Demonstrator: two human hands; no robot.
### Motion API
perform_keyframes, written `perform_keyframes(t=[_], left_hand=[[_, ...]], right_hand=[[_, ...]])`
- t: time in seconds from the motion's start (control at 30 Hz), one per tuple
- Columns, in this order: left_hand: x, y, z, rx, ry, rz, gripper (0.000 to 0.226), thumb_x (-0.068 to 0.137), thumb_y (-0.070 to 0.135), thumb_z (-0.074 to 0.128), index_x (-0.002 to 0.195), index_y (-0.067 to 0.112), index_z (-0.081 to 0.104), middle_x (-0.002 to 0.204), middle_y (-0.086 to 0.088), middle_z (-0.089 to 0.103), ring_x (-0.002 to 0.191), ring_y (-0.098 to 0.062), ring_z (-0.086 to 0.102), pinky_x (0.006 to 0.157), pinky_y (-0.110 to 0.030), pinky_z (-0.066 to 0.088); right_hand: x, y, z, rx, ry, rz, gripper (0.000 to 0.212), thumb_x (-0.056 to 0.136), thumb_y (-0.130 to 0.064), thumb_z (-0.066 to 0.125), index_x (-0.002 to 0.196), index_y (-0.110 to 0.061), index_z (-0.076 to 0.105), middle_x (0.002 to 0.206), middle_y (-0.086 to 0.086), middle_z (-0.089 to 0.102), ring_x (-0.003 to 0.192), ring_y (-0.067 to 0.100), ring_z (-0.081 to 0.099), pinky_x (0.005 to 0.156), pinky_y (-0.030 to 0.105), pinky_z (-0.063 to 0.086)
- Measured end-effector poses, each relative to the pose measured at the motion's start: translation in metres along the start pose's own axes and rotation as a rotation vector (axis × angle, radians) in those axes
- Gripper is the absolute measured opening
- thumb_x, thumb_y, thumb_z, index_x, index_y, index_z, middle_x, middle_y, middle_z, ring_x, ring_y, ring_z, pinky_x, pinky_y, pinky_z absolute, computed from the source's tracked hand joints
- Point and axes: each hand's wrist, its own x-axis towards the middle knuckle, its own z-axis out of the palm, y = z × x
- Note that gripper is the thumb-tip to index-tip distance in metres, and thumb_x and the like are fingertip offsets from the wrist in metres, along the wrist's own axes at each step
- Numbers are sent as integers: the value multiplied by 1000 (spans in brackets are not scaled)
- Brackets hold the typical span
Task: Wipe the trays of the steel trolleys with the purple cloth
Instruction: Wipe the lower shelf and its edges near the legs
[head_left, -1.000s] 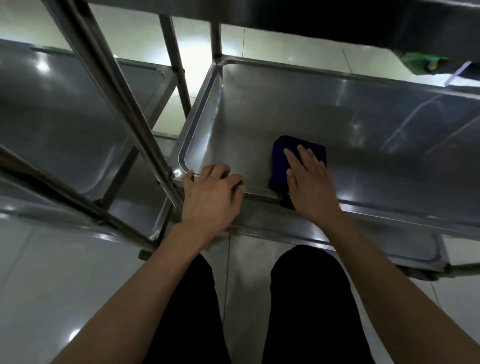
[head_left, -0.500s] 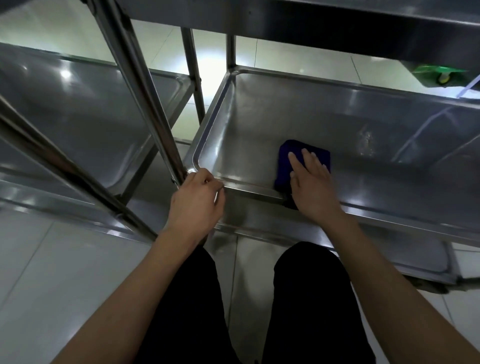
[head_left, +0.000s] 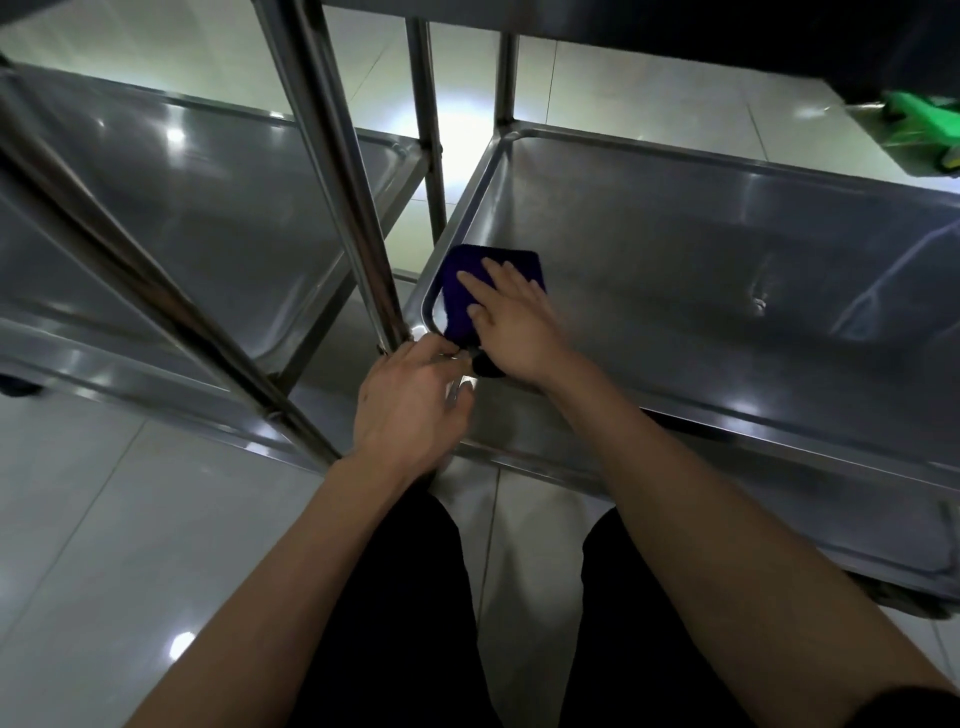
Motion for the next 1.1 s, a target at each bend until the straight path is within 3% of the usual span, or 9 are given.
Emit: perform_keyframes(t=[0.13, 0.3, 0.47, 0.83, 1.1], left_hand=[[-8, 1, -1, -7, 10, -12, 31, 84, 24, 68, 115, 20, 73, 120, 7, 65, 101, -20, 66, 76, -35, 53], [-3, 15, -3, 76, -52, -47, 31, 90, 33, 58, 118, 24, 69, 120, 7, 62, 113, -18, 58, 90, -40, 41], [8, 45, 1, 104, -69, 20, 28, 92, 39, 54, 115, 29, 68, 118, 6, 60, 114, -18, 53, 95, -43, 40], [51, 206, 53, 0, -309, 328, 34, 100, 37, 42, 121, 23, 64, 129, 0, 55, 123, -22, 45, 99, -44, 37], [49, 252, 74, 28, -376, 350, 35, 100, 38, 40, 121, 28, 66, 124, -2, 56, 121, -26, 48, 96, -44, 38]], right_hand=[[10, -2, 1, 5, -41, -40, 50, 106, -31, 28, 156, -34, 23, 166, 0, 11, 153, 19, 5, 122, 41, 2], [-15, 17, -1, 15, 41, 1, 49, 107, -29, 27, 155, -29, 26, 165, 2, 15, 152, 21, 9, 123, 41, 6], [-58, 58, -23, -26, 74, 70, 48, 108, -27, 27, 156, -26, 24, 165, 6, 14, 152, 23, 9, 122, 41, 7], [-177, 190, -92, -40, 199, 402, 47, 108, -20, 32, 155, -22, 30, 164, 10, 18, 152, 25, 12, 123, 42, 14], [-244, 257, -129, -39, 297, 630, 47, 107, -20, 33, 154, -22, 34, 163, 8, 21, 150, 26, 18, 121, 44, 21]])
